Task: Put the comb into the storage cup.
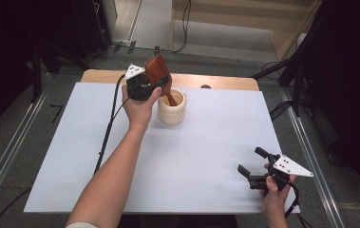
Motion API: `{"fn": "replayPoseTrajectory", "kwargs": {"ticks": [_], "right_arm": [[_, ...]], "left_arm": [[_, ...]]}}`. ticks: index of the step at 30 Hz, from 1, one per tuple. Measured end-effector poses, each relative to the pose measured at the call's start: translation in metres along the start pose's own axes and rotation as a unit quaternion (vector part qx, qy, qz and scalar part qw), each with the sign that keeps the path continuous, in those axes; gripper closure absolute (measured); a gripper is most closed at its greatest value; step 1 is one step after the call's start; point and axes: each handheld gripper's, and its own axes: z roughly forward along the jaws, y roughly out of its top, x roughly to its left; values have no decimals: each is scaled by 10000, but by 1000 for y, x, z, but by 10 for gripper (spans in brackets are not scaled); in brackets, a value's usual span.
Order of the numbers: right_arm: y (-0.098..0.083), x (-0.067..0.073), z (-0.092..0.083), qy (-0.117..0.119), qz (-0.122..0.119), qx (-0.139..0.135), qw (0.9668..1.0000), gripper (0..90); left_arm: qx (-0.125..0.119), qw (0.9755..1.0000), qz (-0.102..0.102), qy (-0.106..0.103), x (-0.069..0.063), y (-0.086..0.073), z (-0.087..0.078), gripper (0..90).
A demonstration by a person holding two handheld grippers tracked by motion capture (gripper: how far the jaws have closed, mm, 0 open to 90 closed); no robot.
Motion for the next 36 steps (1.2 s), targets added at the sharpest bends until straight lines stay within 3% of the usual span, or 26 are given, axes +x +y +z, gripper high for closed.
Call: {"fn": "replayPoseTrajectory", "kwargs": {"ticks": [13, 23, 28, 36], "right_arm": [[0, -1, 0, 18, 14, -32, 10000, 0], [0, -1, 0, 20, 22, -26, 10000, 0], [0, -1, 0, 11, 24, -28, 10000, 0], [0, -1, 0, 11, 29, -21, 10000, 0]], "left_arm": [[25, 9998, -208, 24, -1, -12, 10, 553], [58, 9992, -359, 171, 3, -23, 13, 552], [-17, 9984, -537, 193, 6, -26, 13, 552], [-24, 9976, -652, 227, 3, -29, 15, 540]]}}
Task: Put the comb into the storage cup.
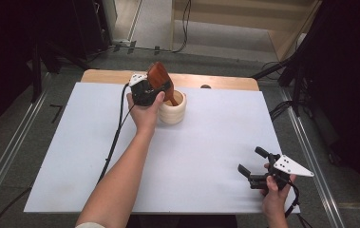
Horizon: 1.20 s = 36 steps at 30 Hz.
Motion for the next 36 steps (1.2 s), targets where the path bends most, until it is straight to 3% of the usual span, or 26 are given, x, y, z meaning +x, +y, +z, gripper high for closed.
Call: {"fn": "replayPoseTrajectory", "kwargs": {"ticks": [5, 10, 12, 16, 24, 30, 36], "right_arm": [[0, 0, 0, 3, -6, -3, 10000, 0], [0, 0, 0, 5, -14, 7, 10000, 0], [0, 0, 0, -3, -8, 13, 10000, 0], [0, 0, 0, -9, -6, 15, 10000, 0], [0, 1, 1, -13, -26, 19, 10000, 0], [0, 1, 1, -24, -19, 6, 10000, 0], [0, 1, 1, -43, -62, 17, 10000, 0]], "left_arm": [[36, 9999, 9, 161, 2, 0, -2, 504], [114, 9997, 180, 133, 6, 2, -5, 453], [163, 9997, 150, 75, 8, 2, -6, 422], [350, 9993, 115, 20, 12, 2, -6, 295], [530, 9977, 419, -14, 9, 0, -6, 21], [509, 9972, 547, -66, 9, -1, -11, 0], [549, 9951, 821, 31, 8, -2, -16, 0]]}}
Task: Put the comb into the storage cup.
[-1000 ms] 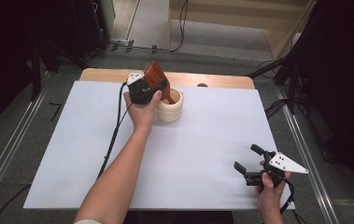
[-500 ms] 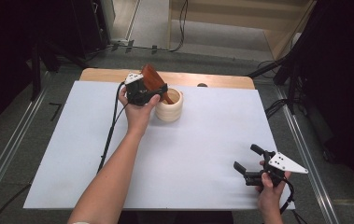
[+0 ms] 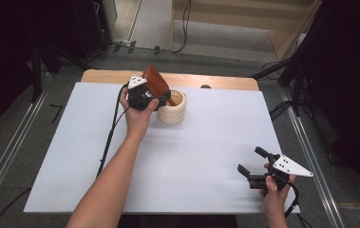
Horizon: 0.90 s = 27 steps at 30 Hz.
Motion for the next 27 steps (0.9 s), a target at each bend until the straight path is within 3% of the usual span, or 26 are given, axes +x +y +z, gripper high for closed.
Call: {"fn": "replayPoseTrajectory", "kwargs": {"ticks": [5, 19, 27], "right_arm": [[0, 0, 0, -14, 14, -9, 10000, 0], [0, 0, 0, -48, 24, -3, 10000, 0], [0, 0, -1, -83, 42, 6, 10000, 0]], "left_arm": [[-7, 10000, -20, -45, 2, -1, -7, 0], [-9, 9989, 444, -125, -2, -12, -31, 0], [-37, 9983, 550, -196, -2, -23, -48, 0]]}}
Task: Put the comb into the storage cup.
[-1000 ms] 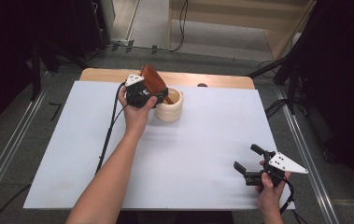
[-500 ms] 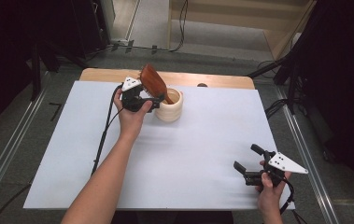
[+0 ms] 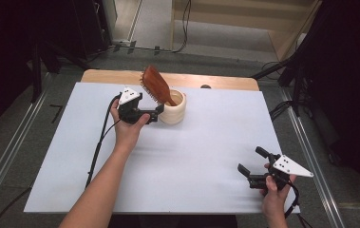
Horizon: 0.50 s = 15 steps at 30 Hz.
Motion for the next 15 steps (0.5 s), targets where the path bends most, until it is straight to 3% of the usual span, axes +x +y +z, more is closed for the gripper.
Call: {"fn": "replayPoseTrajectory", "kwargs": {"ticks": [15], "right_arm": [[0, 1, 1, -21, -19, 13, 10000, 0]], "left_arm": [[-46, 9998, 149, -115, -2, -24, -42, 0]]}}
